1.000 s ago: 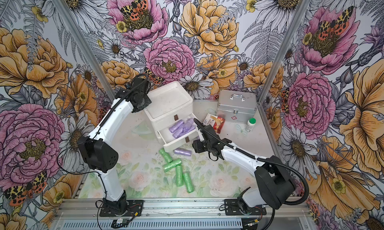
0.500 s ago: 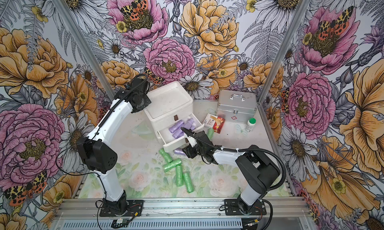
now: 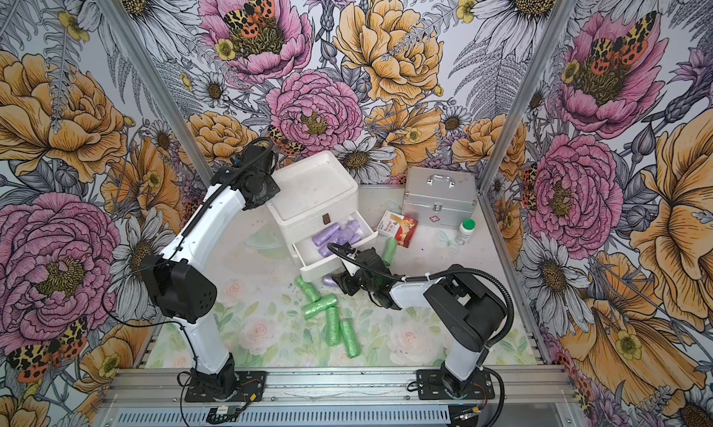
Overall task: Sort the rolls of trash bags by color and place them into the drawer
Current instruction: Pick up the roll of trash bags from the center of the board.
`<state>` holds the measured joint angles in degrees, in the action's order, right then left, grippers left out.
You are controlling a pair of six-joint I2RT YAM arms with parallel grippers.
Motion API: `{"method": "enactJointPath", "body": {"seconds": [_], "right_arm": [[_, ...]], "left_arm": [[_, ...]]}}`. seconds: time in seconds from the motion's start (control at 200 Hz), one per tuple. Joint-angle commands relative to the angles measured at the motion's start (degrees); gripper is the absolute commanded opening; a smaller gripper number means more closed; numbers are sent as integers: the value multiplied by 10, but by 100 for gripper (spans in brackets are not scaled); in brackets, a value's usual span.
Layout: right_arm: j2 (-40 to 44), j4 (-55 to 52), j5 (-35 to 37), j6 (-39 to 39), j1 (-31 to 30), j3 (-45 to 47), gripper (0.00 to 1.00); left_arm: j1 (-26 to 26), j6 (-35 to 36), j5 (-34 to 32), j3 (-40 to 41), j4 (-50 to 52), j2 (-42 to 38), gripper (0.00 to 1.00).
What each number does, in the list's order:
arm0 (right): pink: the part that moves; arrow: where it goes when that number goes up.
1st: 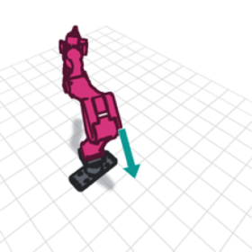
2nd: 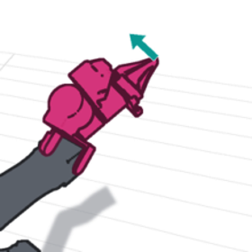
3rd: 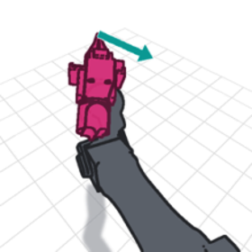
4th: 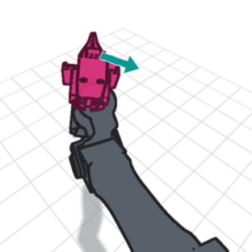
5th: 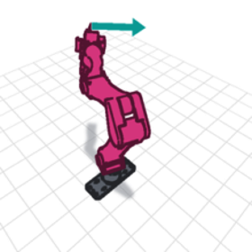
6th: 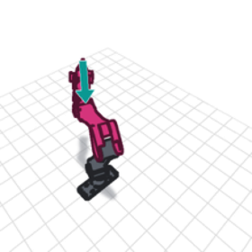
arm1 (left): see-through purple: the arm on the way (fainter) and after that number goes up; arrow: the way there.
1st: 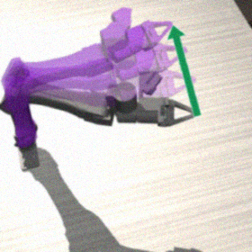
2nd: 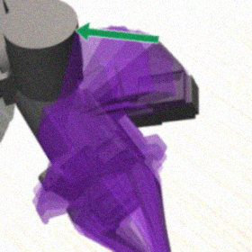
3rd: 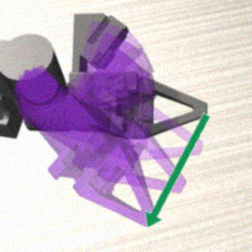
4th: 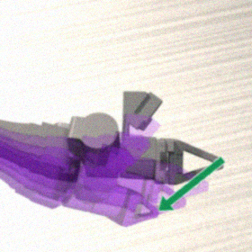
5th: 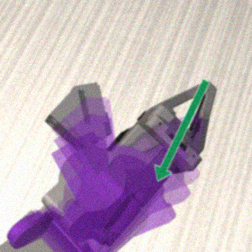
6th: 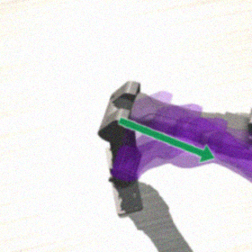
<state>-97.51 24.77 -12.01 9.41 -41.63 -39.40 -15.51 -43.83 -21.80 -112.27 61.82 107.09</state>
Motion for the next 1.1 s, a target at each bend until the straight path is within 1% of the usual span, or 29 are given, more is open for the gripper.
{"method": "enactJointPath", "body": {"seconds": [0.0,0.175,0.375,0.636,0.871,1.096], "right_arm": [[14,-25,10,2,-5,28,60],[48,-58,15,-15,-6,33,60],[58,-73,29,-36,-6,27,60],[9,-60,36,-76,-12,1,60],[-33,-38,35,-81,-19,-18,58],[-37,-34,41,-84,-21,-2,46]], "left_arm": [[-1,-66,194,43,53,48,0],[2,-62,194,22,54,61,0],[5,-63,196,6,54,70,0],[19,-58,202,-28,53,95,0],[29,-59,208,-43,54,113,0],[27,-60,210,-37,54,118,0]]}}
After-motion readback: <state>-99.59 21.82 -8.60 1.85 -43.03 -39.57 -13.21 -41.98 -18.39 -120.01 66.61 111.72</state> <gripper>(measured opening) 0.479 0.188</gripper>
